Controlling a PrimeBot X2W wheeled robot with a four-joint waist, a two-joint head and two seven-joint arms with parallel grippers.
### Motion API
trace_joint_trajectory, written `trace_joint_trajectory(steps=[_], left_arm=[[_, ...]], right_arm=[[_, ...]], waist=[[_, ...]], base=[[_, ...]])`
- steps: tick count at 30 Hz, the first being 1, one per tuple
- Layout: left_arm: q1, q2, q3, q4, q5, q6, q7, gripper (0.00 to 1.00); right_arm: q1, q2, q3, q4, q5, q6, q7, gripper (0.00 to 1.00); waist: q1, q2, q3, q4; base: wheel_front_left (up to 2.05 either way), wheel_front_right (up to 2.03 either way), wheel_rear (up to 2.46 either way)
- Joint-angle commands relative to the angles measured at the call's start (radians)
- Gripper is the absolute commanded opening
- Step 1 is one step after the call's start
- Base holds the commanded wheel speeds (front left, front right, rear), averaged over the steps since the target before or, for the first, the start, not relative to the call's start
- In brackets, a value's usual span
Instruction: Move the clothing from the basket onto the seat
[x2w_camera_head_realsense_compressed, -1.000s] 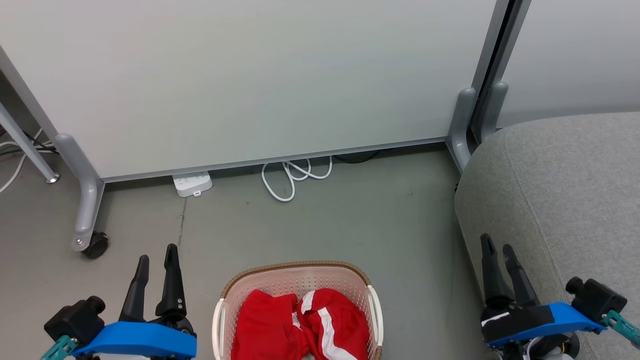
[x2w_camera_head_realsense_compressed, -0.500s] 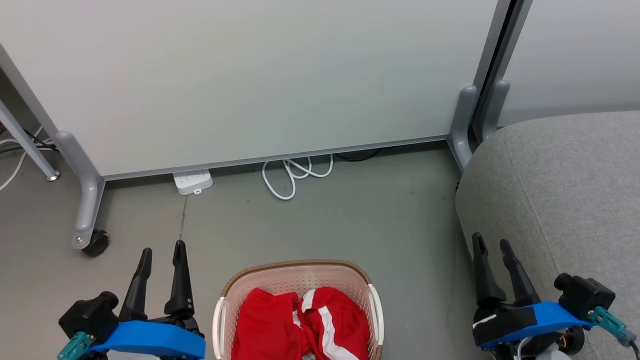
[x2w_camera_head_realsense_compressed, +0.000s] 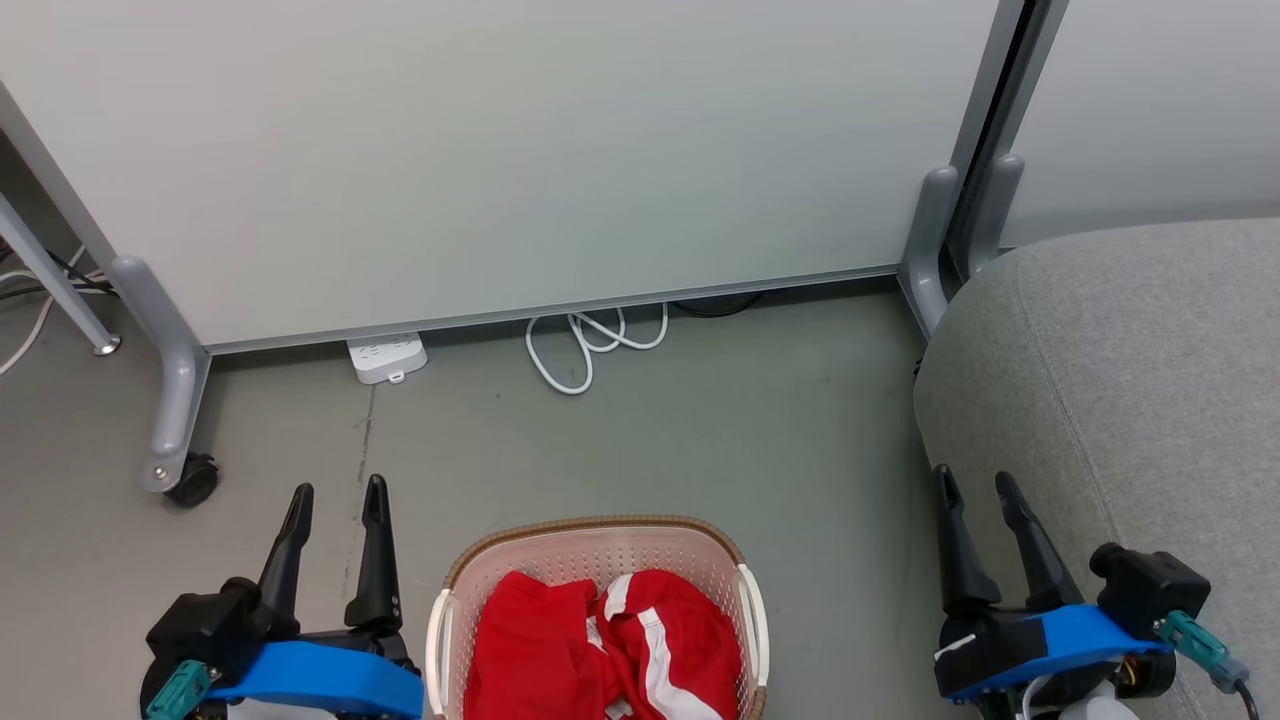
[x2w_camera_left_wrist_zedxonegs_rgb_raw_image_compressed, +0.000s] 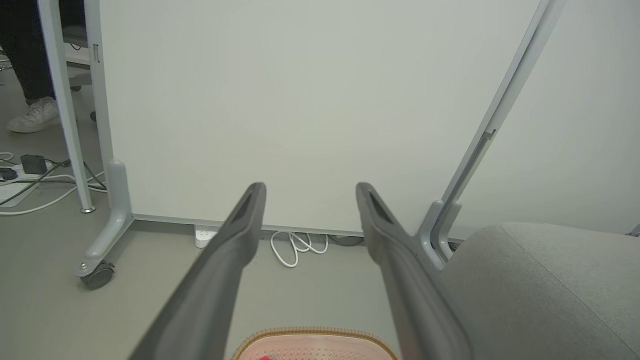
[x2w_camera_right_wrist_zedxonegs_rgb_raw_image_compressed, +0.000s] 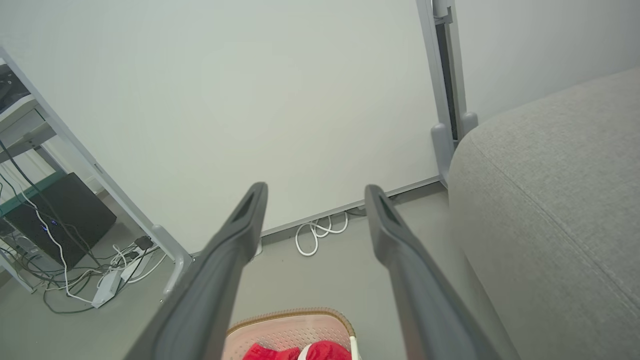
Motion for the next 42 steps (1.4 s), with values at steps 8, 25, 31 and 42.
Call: trace_joint_trajectory(steps=[8, 25, 31, 42], left_arm=[[-0.015, 0.007, -0.009, -0.004, 0.074, 0.008, -0.025, 1.0], [-0.014, 0.009, -0.02, 0.004, 0.18, 0.012, -0.054, 1.0], [-0.015, 0.009, -0.025, 0.007, 0.214, 0.013, -0.065, 1.0], [-0.018, 0.009, -0.02, 0.012, 0.214, 0.009, -0.066, 1.0]], right_arm=[[-0.017, -0.004, 0.007, 0.005, -0.085, 0.0, -0.025, 1.0], [-0.021, -0.005, 0.016, 0.023, -0.206, 0.0, -0.055, 1.0], [-0.023, -0.005, 0.018, 0.031, -0.245, 0.0, -0.065, 1.0], [-0.029, -0.004, 0.017, 0.037, -0.244, 0.0, -0.068, 1.0]], waist=[[0.0, 0.0, 0.004, 0.001], [0.0, 0.0, 0.011, 0.005], [0.0, 0.0, 0.016, 0.006], [0.0, 0.0, 0.026, 0.005]], base=[[0.0, 0.0, 0.0], [0.0, 0.0, 0.0], [0.0, 0.0, 0.0], [0.0, 0.0, 0.0]])
